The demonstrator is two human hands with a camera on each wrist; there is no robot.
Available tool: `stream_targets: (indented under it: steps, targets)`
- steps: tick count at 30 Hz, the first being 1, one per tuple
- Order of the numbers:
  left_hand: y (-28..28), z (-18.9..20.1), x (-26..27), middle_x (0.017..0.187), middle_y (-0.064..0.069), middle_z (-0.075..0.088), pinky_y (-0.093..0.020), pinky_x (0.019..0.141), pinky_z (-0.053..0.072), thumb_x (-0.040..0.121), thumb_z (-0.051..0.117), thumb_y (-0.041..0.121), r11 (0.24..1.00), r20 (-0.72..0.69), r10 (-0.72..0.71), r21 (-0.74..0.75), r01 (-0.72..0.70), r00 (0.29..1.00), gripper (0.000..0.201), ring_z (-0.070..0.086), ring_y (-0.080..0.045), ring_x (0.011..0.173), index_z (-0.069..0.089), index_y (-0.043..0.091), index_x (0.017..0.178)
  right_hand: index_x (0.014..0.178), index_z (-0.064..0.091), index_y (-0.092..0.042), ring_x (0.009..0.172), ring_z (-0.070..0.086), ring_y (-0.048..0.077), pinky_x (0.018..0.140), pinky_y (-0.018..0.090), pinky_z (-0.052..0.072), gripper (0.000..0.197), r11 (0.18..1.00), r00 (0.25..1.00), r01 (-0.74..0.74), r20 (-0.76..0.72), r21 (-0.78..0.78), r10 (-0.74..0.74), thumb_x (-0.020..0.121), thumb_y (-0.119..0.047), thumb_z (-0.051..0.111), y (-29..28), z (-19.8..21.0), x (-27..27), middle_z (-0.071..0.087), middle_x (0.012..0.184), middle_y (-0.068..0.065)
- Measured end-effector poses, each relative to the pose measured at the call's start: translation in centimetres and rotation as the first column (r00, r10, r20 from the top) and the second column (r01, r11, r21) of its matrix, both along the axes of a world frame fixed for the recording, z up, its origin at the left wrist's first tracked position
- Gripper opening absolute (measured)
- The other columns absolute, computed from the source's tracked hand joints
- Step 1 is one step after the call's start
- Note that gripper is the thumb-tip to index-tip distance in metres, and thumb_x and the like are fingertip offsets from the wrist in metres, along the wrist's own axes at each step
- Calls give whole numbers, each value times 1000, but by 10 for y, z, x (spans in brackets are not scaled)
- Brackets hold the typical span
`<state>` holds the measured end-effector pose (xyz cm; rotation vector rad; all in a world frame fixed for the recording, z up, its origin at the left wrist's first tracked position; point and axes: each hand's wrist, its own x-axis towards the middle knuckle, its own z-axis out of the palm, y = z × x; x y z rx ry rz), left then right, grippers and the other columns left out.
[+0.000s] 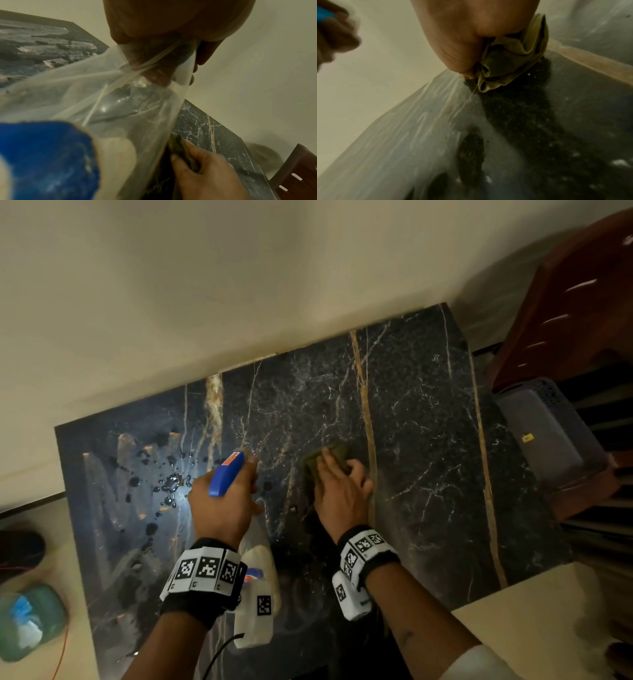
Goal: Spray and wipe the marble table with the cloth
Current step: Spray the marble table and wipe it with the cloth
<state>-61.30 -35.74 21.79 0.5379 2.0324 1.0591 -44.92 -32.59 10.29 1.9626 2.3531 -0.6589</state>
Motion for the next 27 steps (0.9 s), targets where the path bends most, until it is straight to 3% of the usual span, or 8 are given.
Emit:
stream_targets:
  steps: [2,4,7,11,14,17,24,27]
  targets:
    - [2,0,1,67,-5,62,-12,44,46,100,65,18,999,-31,-37,-13,36,999,30,62,-7,53,62,4,73,142,50,-36,125,37,26,90,42,35,46,980,980,-197,-3,10,197,96,-33,53,0,-4,6,30,160,-23]
    - [4,0,2,67,-6,62,-15,45,48,99,66,18,1000,-14,-21,-5,21,1000,30,63,-16,56,63,4,73,143,50,-38,123,39,25,88,40,33,47,977,977,-211,-9,21,211,96,-33,54,13,-6,18,32,159,-24]
    - [4,1,1,64,-3,62,-21,45,53,98,68,20,1000,24,26,6,-26,999,30,62,-14,55,64,5,73,144,50,-37,122,36,22,87,37,28,49,998,999,48,1,29,-48,96,-36,57,37,-8,30,33,158,-26]
    - [2,3,-4,63,-4,59,-13,44,46,100,64,15,999,-40,-30,24,31,999,31,61,-7,48,61,4,71,141,54,-32,121,37,26,89,42,35,46,965,967,255,-4,65,-256,95,-34,58,41,-7,9,37,157,-22]
    - [4,0,-2,62,-1,60,-18,44,49,99,65,17,1000,-9,3,23,-2,1000,32,62,-14,51,61,5,69,141,52,-34,122,37,27,88,42,36,46,998,1000,-17,10,66,17,95,-33,57,28,-10,0,34,158,-22]
    - [8,-3,2,56,2,59,-24,44,52,97,66,17,1000,-12,5,16,-5,1000,34,60,-11,51,60,7,65,144,49,-35,122,40,27,87,41,34,48,953,956,-292,36,79,290,96,-36,52,40,-12,19,33,159,-22]
    - [12,-5,-2,60,-2,60,-23,45,51,98,66,22,1000,-10,-19,18,19,1000,34,62,-21,52,61,7,68,144,51,-31,127,35,30,92,46,36,48,980,983,182,3,86,-183,96,-34,56,64,-12,6,34,159,-21]
    - [14,-8,-1,62,-7,60,-24,45,51,96,68,22,1000,-10,-11,11,12,1000,34,66,-28,55,61,5,68,143,50,-31,127,33,31,91,45,35,47,996,999,49,0,69,-49,96,-33,56,51,-13,-12,32,160,-19]
